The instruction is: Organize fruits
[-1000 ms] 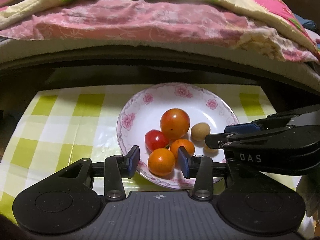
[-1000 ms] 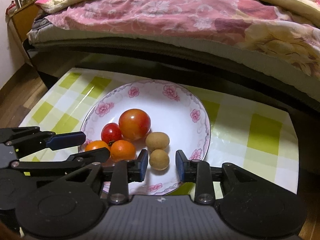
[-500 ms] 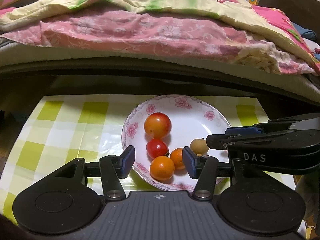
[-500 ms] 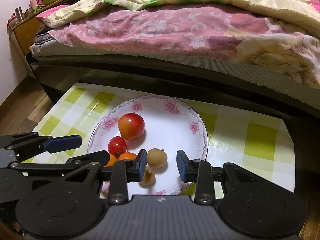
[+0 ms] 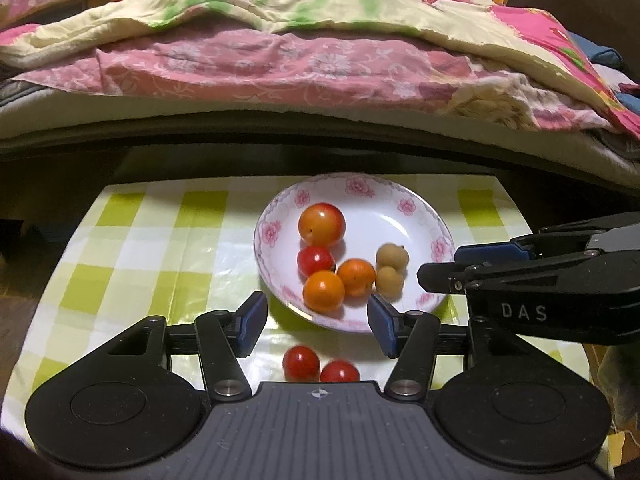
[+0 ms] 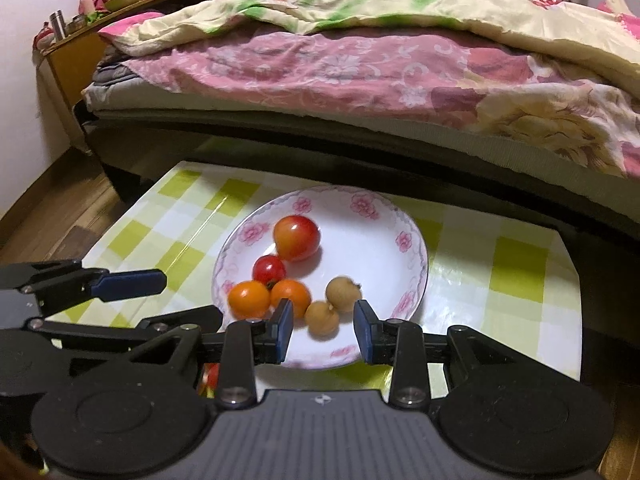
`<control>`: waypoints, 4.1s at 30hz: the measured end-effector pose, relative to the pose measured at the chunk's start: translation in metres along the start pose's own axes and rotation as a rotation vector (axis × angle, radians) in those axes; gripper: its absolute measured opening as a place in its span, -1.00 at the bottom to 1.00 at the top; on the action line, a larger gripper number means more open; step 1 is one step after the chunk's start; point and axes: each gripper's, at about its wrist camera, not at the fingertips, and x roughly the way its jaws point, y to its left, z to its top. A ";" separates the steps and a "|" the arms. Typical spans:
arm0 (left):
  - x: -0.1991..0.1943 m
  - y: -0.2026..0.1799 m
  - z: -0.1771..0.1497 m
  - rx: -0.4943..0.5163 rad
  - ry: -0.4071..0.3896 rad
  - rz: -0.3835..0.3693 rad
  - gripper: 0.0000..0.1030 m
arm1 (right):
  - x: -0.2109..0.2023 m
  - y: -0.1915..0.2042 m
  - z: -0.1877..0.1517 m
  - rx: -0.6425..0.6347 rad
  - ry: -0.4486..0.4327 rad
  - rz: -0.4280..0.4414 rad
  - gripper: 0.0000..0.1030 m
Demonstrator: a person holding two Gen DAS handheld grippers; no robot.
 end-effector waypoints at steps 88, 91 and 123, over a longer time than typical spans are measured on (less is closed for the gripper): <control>0.030 0.003 -0.052 0.055 0.193 0.002 -0.20 | 0.018 0.017 -0.068 -0.094 0.207 0.069 -0.46; 0.025 0.001 -0.056 0.061 0.205 -0.016 -0.20 | 0.019 0.020 -0.069 -0.103 0.214 0.070 -0.46; 0.010 -0.012 -0.077 0.164 0.225 -0.053 0.22 | 0.016 0.023 -0.077 -0.205 0.203 0.077 -0.25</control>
